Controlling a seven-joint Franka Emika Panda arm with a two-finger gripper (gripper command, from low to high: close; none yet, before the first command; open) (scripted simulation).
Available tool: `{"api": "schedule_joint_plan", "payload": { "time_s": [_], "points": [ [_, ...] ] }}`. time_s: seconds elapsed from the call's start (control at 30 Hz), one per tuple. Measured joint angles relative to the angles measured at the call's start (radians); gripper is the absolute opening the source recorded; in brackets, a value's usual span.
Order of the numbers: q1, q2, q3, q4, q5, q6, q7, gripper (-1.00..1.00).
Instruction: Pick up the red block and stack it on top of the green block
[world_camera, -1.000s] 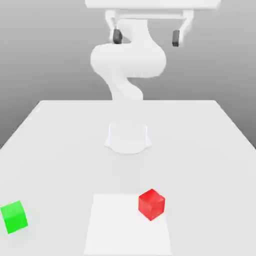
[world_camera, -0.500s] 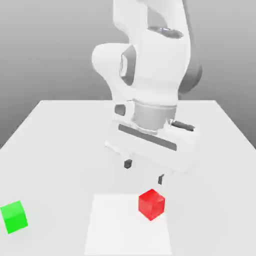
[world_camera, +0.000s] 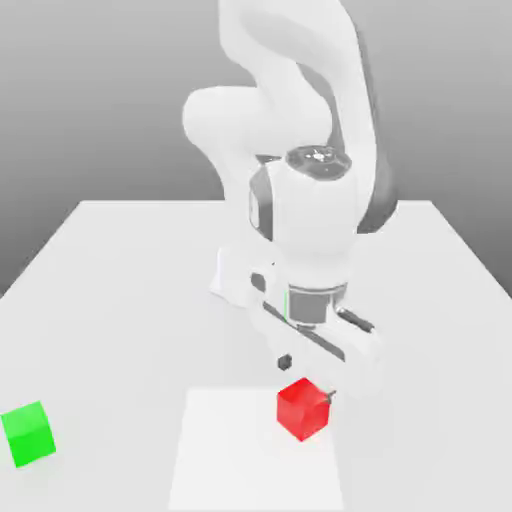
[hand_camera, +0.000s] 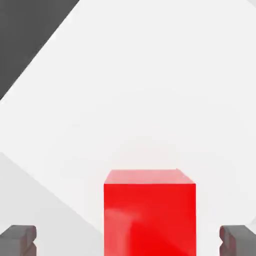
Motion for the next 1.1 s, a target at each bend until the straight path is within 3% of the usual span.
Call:
{"api": "schedule_joint_plan", "payload": {
  "time_s": [0.3, 0.33, 0.57, 0.8, 1.1],
  "points": [
    [0.107, 0.142, -0.158, 0.012, -0.208, 0.110, 0.148, 0.00],
    [0.120, 0.154, -0.176, 0.012, -0.223, 0.119, 0.158, -1.00],
    [0.121, 0.154, -0.176, 0.012, -0.223, 0.121, 0.159, -1.00],
    [0.041, 0.049, -0.056, 0.006, -0.064, 0.041, 0.047, -1.00],
    [0.026, -0.070, -0.003, -0.017, 0.091, -0.052, -0.068, -1.00]
  ]
}}
